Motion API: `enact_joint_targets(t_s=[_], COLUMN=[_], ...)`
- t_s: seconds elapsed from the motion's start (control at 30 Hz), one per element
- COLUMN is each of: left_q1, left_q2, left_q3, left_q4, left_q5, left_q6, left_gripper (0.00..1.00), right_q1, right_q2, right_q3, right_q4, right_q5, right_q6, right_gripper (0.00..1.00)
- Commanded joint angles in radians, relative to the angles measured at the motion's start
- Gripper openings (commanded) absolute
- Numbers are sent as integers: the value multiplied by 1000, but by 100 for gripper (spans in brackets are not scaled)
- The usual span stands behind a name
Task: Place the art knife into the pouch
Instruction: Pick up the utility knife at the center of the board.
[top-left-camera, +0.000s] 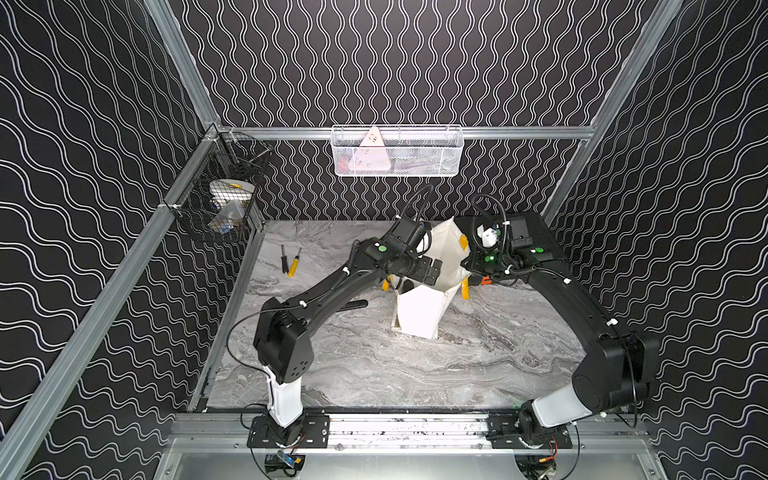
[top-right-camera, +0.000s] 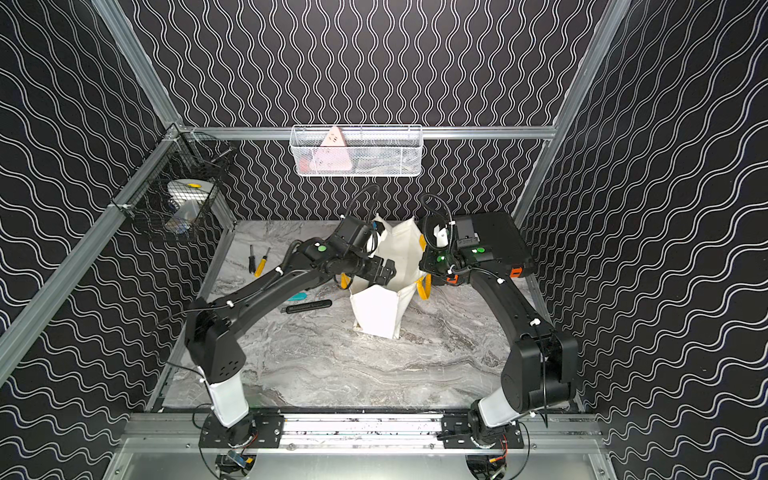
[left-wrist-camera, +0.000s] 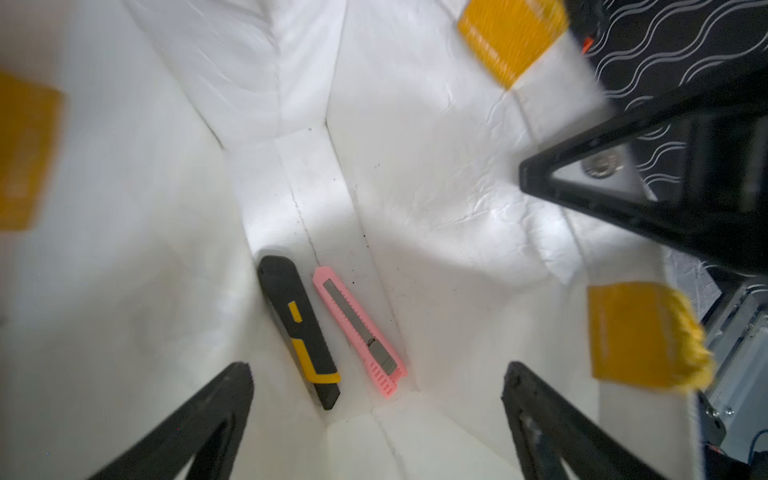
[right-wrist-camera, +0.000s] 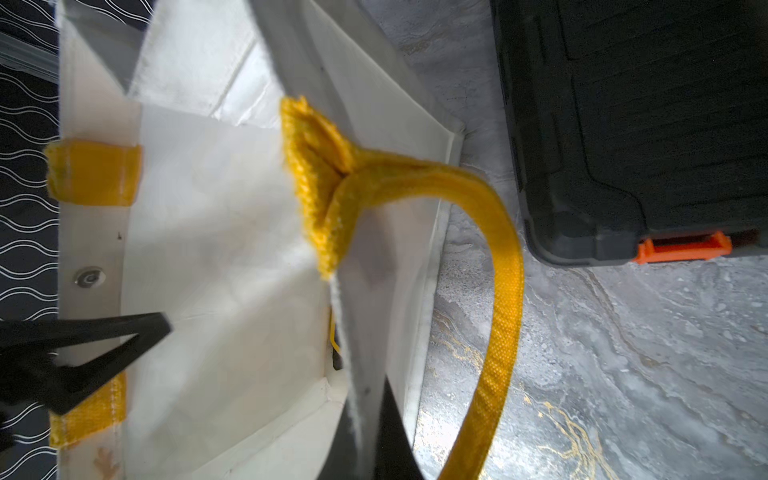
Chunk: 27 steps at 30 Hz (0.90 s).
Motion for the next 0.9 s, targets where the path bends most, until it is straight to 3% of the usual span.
enact_joint_targets(t_s=[0.0, 0.17, 0.37, 0.53, 0.67, 0.87], left_q1=[29, 98, 247, 377, 458, 468], left_q2=[-71, -178, -258, -296, -287, -151], left_q3=[-19, -49, -140, -340, -456, -534], left_q4=[34, 53, 31, 68, 99, 131], left_q5=[-25, -35, -88, -111, -100, -144], left_q6=[14, -3, -54, -129, -139, -118], left_gripper=[98, 98, 98, 98, 98, 98], right_q1=[1, 1, 2, 2, 3, 9], right_q2=[-6, -14, -14, -11, -8, 5], right_q3=[0, -5, -7, -13, -15, -23], right_q4=[36, 40, 42, 49, 52, 63], right_q5=[5, 8, 2, 0, -3, -9], right_q6=[-17, -14, -12, -12, -13, -8], right_gripper=[0, 0, 0, 0, 0, 0])
